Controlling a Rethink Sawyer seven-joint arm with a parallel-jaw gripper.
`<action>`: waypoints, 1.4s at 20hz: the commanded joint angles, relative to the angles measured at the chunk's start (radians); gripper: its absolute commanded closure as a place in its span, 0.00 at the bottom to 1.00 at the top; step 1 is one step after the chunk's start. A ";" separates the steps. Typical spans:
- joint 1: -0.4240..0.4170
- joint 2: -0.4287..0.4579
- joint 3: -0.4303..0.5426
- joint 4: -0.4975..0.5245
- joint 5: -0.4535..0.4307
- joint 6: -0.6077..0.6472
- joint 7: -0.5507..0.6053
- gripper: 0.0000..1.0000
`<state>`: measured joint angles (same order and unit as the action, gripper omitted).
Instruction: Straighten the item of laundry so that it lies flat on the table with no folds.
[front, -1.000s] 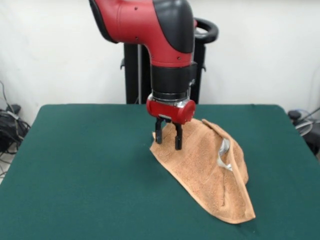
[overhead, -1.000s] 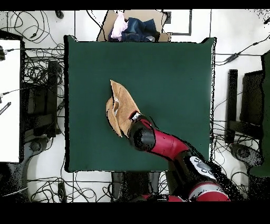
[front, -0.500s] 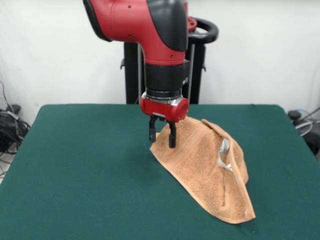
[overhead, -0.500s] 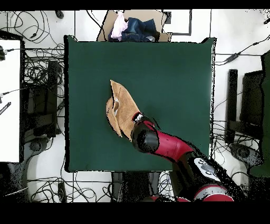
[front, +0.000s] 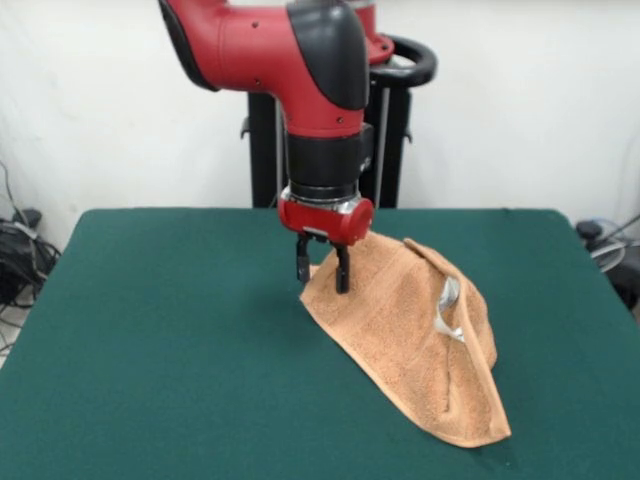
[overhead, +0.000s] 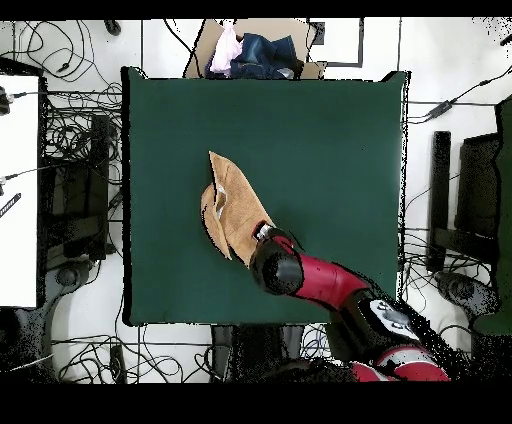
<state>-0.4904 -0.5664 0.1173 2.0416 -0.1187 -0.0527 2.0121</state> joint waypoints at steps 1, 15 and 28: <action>0.019 0.083 0.027 0.032 -0.040 -0.059 0.129 0.00; -0.005 0.211 0.005 -0.051 -0.114 -0.164 0.116 0.00; -0.115 0.209 0.038 -0.104 -0.240 -0.115 0.047 1.00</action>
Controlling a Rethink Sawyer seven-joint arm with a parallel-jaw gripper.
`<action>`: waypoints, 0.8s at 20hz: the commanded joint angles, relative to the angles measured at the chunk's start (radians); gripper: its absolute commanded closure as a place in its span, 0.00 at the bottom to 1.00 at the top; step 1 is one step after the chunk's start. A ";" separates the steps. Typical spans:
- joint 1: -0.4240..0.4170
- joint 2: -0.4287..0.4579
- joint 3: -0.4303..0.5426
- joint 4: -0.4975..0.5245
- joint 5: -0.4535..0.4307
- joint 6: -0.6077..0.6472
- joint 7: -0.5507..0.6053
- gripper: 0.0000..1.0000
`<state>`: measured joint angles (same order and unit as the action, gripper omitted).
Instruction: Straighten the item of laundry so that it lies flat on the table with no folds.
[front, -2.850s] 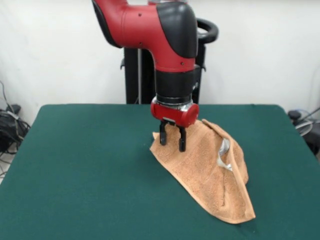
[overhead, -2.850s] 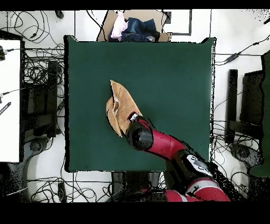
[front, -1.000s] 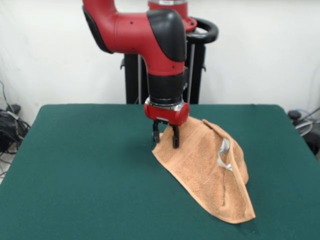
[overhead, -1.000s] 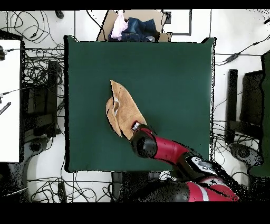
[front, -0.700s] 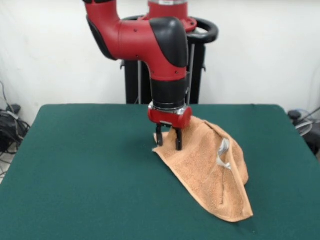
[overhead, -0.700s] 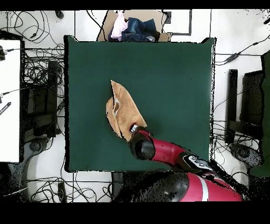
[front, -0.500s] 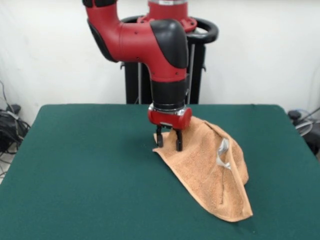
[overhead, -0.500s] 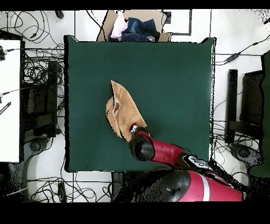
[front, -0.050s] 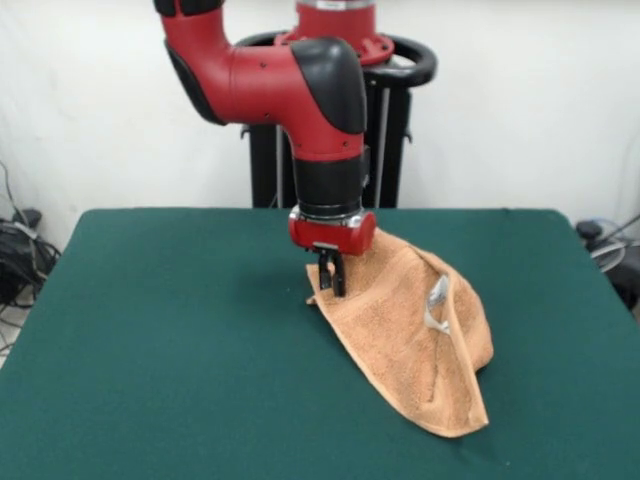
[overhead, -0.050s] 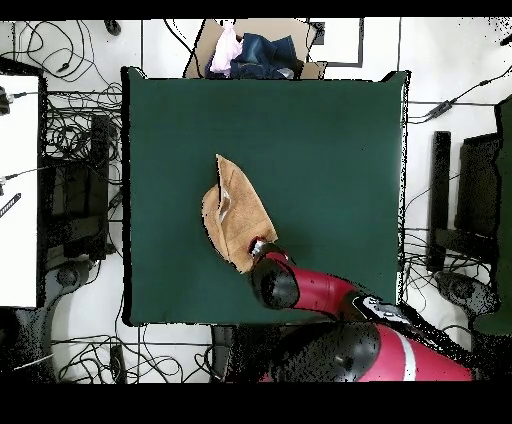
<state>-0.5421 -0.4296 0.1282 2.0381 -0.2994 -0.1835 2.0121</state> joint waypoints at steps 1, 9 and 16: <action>-0.078 0.069 0.034 -0.103 -0.073 0.031 0.037 1.00; -0.188 0.029 0.084 -0.123 -0.176 0.191 -0.055 1.00; -0.314 -0.013 0.178 -0.132 -0.245 0.390 -0.163 1.00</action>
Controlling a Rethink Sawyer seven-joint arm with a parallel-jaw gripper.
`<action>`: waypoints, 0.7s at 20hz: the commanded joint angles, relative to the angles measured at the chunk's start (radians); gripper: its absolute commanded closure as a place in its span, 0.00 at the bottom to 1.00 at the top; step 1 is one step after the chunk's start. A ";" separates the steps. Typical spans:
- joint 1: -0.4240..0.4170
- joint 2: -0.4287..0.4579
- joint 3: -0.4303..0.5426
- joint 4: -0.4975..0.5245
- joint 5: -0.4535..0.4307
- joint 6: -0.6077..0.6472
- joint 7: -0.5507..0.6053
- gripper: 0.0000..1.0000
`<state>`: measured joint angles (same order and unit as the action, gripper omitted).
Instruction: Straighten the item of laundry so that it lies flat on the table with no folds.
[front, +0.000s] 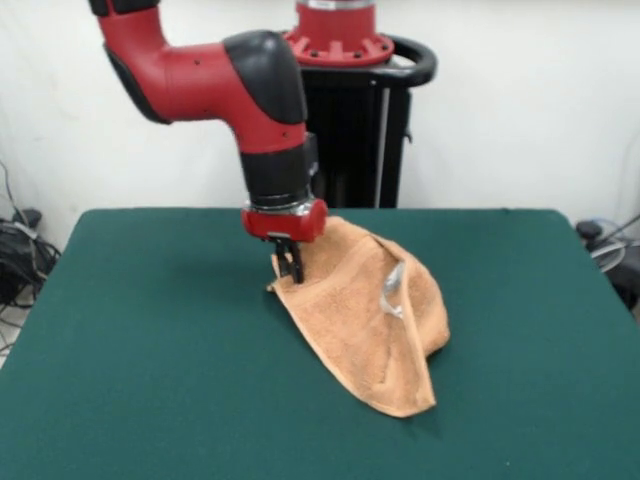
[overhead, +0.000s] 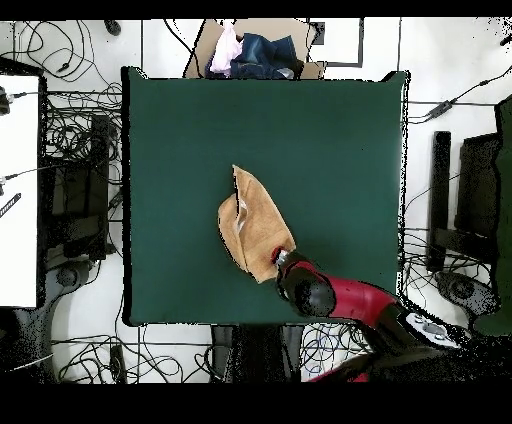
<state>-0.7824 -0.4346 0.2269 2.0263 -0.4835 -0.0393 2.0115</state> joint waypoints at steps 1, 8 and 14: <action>-0.086 -0.011 0.089 -0.122 -0.068 0.265 -0.169 1.00; -0.105 -0.056 0.116 -0.114 -0.091 0.361 -0.136 1.00; -0.006 -0.133 0.076 -0.097 -0.046 0.424 -0.024 1.00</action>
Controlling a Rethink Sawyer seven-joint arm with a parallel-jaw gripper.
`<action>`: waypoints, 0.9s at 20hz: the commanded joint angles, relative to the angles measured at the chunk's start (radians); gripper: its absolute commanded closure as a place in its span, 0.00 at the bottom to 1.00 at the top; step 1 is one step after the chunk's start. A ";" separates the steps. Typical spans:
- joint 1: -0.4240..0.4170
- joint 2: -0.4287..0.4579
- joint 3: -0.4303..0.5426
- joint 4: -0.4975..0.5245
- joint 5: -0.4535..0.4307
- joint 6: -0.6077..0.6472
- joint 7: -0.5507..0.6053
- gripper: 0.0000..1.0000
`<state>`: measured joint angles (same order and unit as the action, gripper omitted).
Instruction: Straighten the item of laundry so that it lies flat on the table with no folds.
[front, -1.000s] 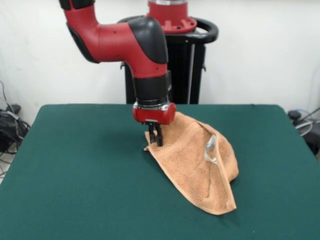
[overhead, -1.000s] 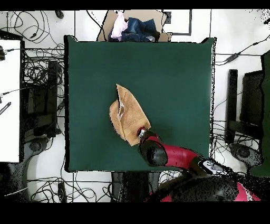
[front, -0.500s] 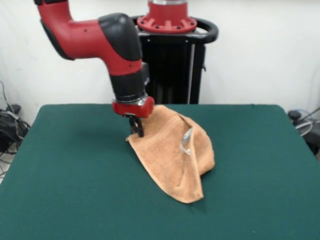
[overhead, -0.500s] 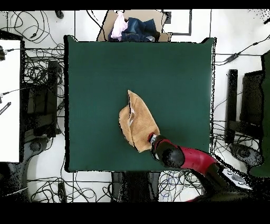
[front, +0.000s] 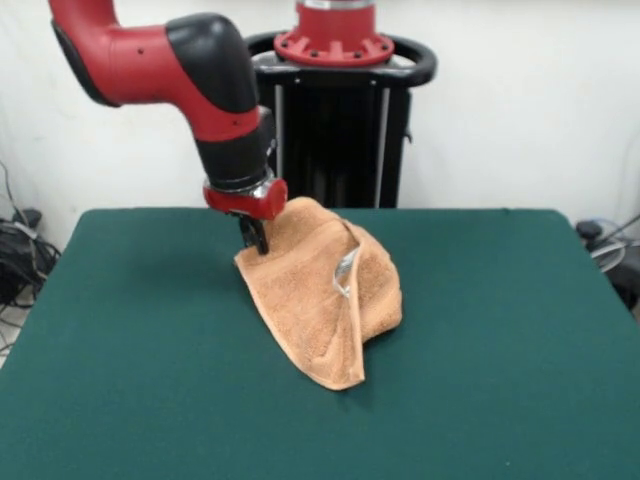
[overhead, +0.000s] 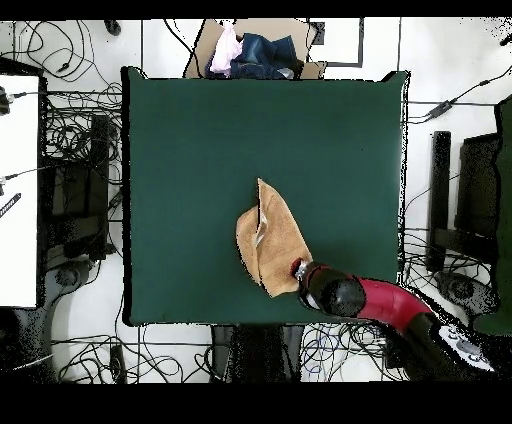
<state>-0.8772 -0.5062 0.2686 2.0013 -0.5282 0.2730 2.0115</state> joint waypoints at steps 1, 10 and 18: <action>0.111 -0.078 0.027 -0.070 0.014 0.129 -0.002 1.00; 0.227 -0.200 -0.010 -0.029 0.172 0.275 0.140 1.00; 0.308 -0.285 -0.056 0.016 0.266 0.334 0.186 1.00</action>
<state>-0.6180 -0.7305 0.2518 2.0026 -0.3528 0.5168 2.0115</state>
